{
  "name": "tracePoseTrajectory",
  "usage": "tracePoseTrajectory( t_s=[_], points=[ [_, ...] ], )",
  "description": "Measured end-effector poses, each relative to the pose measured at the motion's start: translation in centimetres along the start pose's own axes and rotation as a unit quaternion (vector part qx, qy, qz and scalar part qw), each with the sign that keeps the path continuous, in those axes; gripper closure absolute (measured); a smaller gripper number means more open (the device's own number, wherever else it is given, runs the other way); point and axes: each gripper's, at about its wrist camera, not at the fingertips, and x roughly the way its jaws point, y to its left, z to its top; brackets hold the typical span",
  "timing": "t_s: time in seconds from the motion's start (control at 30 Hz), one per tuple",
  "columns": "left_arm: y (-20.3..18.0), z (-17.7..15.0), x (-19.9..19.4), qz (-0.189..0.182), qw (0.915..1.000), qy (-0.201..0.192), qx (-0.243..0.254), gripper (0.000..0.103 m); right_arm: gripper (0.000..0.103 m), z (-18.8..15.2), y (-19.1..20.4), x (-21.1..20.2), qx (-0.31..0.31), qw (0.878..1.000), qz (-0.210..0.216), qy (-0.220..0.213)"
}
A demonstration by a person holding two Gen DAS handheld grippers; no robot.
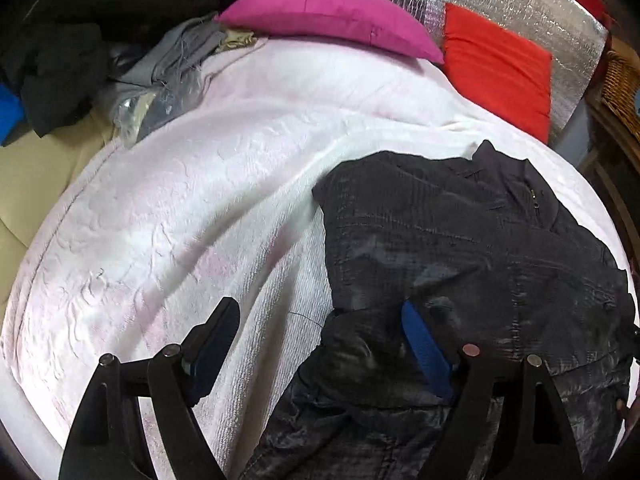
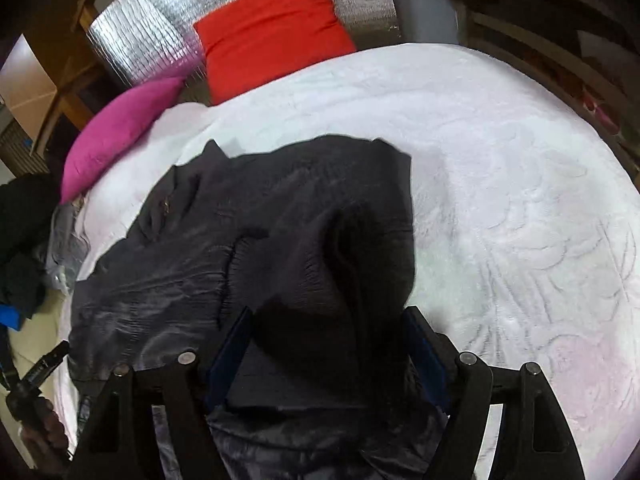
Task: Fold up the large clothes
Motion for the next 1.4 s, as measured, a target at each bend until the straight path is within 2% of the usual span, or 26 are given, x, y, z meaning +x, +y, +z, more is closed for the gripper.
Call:
tracePoseTrajectory(
  t_s=[0.1,0.13,0.17,0.2,0.23,0.33,0.37,0.47,0.53,0.57,0.6,0.67,0.8,1.03,1.07,1.13,1.17,1.2,1.3,1.4],
  points=[
    [-0.4,0.0,0.1,-0.005,1.0,-0.003,0.002,0.02,0.044,-0.1,0.1,0.0,-0.014,1.0,-0.018,-0.008],
    [-0.5,0.0,-0.1,-0.012,0.9999,-0.008,0.002,0.024,0.047,-0.1,0.1,-0.2,-0.015,1.0,-0.019,-0.012],
    [-0.9,0.0,-0.4,-0.022,0.9997,-0.012,0.007,0.041,0.051,-0.2,0.1,-0.7,-0.016,1.0,-0.02,-0.018],
    [-1.5,0.0,-0.6,-0.033,0.9992,-0.013,0.017,0.053,0.052,-0.2,0.1,-1.1,-0.015,0.999,-0.018,-0.024],
    [-2.3,-0.3,-0.9,-0.037,0.9987,-0.017,0.031,0.054,0.053,-0.1,0.0,-1.4,-0.013,0.999,-0.012,-0.032],
    [-3.5,-0.8,-0.6,0.002,0.9976,-0.024,0.064,0.049,0.053,-0.3,-0.4,-0.7,-0.009,1.0,-0.013,-0.02],
    [-3.5,-0.9,-0.4,0.009,0.9975,-0.021,0.066,0.044,0.053,-0.4,-0.4,-0.1,-0.006,1.0,-0.015,-0.011],
    [-2.6,-0.4,-0.4,0.006,0.999,-0.015,0.041,0.035,0.053,-0.4,-0.9,-0.2,0.004,1.0,-0.005,-0.006],
    [-1.9,-0.2,-1.0,-0.01,0.9996,-0.019,0.019,0.035,0.053,0.0,-1.1,-1.5,0.018,1.0,0.014,-0.022],
    [-1.5,0.0,-1.4,-0.017,0.9995,-0.026,0.008,0.03,0.052,0.1,-1.3,-2.2,0.027,0.999,0.022,-0.033],
    [-1.4,0.1,-1.7,-0.017,0.9993,-0.033,0.003,0.022,0.046,0.3,-1.4,-2.9,0.035,0.998,0.027,-0.045],
    [-1.2,0.4,-2.1,-0.009,0.9987,-0.05,-0.007,0.016,0.038,0.4,-1.5,-4.1,0.04,0.996,0.037,-0.071],
    [-0.8,0.9,-1.4,-0.002,0.9986,-0.05,-0.018,0.016,0.03,0.6,-0.8,-5.3,0.027,0.993,0.037,-0.106],
    [-0.6,1.8,2.0,-0.034,0.9984,-0.007,-0.045,0.016,0.03,0.6,0.0,-1.7,0.011,0.998,0.024,-0.051],
    [-0.7,1.9,2.3,-0.038,0.9981,-0.007,-0.047,0.016,0.031,0.6,0.0,-1.1,0.007,0.999,0.022,-0.04],
    [-1.1,2.1,2.4,-0.042,0.9979,-0.015,-0.047,0.023,0.043,0.4,0.0,-0.3,0.002,0.999,0.007,-0.036],
    [-1.2,2.2,2.4,-0.04,0.998,-0.017,-0.045,0.032,0.051,0.4,0.1,-0.2,-0.001,0.999,-0.004,-0.038],
    [-1.4,2.3,2.5,-0.037,0.9982,-0.018,-0.044,0.037,0.055,0.5,0.1,-0.3,-0.002,0.999,-0.013,-0.043],
    [-1.8,2.6,2.9,-0.02,0.9986,-0.023,-0.044,0.038,0.061,0.7,-0.6,-0.6,0.004,0.998,-0.016,-0.056],
    [-2.7,2.5,4.0,0.012,0.9996,-0.017,-0.02,0.035,0.061,0.4,-1.0,1.1,0.0,0.999,-0.033,-0.029]
  ],
)
